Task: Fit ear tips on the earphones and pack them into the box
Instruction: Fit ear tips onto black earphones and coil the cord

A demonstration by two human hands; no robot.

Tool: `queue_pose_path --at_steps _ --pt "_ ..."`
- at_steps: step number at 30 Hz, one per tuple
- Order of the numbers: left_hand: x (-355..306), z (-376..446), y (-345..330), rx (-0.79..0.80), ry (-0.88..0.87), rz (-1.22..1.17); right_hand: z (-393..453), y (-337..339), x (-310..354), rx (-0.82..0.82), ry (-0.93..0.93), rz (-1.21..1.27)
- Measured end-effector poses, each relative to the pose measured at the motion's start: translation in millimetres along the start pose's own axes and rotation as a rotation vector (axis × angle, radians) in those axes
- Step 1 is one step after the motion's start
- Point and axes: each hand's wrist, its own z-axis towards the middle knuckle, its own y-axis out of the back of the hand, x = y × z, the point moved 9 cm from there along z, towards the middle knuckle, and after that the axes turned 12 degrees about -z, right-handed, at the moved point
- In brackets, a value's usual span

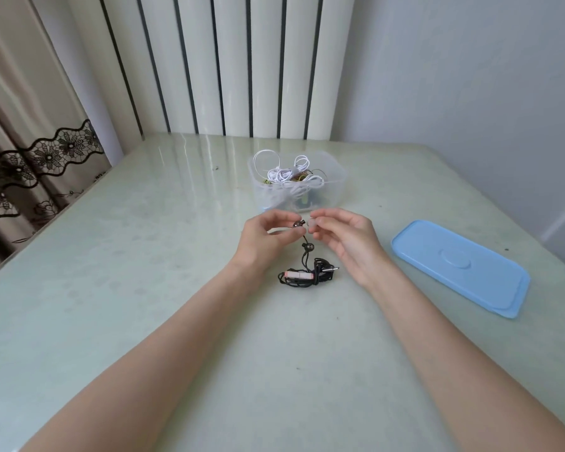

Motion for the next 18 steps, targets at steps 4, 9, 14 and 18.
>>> queue_pose_path --at_steps 4,9,14,18 --pt "5.8 3.3 3.0 -0.003 0.012 -0.035 2.5 -6.3 -5.1 0.052 0.020 0.048" --pt "8.5 4.0 -0.2 0.002 0.021 -0.064 5.7 -0.3 -8.9 0.037 -0.017 0.154" --pt "10.5 2.6 1.9 -0.012 0.017 -0.078 2.2 -4.8 -9.8 0.073 -0.012 0.113" --pt "9.4 0.7 -0.1 0.007 0.011 -0.069 1.3 -6.6 -9.7 0.080 -0.009 0.085"
